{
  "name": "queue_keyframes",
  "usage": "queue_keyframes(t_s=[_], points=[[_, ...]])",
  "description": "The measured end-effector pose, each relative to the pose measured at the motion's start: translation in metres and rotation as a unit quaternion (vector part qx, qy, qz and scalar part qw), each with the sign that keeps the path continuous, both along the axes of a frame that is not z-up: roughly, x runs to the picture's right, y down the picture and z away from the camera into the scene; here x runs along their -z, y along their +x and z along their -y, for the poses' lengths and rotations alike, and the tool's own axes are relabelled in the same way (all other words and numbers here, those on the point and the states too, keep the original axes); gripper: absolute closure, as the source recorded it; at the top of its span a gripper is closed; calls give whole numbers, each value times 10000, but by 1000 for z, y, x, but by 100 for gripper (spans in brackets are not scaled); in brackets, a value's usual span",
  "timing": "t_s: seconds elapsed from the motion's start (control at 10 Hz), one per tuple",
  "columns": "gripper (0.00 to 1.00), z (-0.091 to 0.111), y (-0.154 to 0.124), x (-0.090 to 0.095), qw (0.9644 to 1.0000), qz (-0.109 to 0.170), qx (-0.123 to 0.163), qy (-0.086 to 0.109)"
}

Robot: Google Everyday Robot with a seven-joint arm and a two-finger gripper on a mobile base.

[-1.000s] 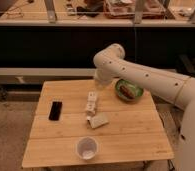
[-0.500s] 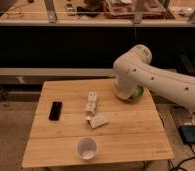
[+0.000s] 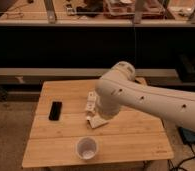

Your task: Move the arm in a circular motion

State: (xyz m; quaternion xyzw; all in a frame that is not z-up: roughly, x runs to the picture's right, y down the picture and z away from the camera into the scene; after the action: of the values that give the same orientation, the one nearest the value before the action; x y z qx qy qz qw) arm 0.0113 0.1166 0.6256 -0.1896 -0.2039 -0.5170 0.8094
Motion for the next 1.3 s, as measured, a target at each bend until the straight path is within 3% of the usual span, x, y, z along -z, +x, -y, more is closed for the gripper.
queue_keyframes(t_s=[0.1,0.3,0.6,0.7,1.0,1.1,1.3], points=[[91,-10,-44,-6,9988,470,-17,-118],[91,-13,-84,-31,9953,944,-78,-190],[91,9,-109,-90,9915,1297,32,-48],[91,30,-101,-117,9918,1269,99,82],[91,84,-71,-157,9934,1072,135,375],[91,112,-49,-167,9943,907,149,533],[91,140,-8,-166,9959,587,145,674]])
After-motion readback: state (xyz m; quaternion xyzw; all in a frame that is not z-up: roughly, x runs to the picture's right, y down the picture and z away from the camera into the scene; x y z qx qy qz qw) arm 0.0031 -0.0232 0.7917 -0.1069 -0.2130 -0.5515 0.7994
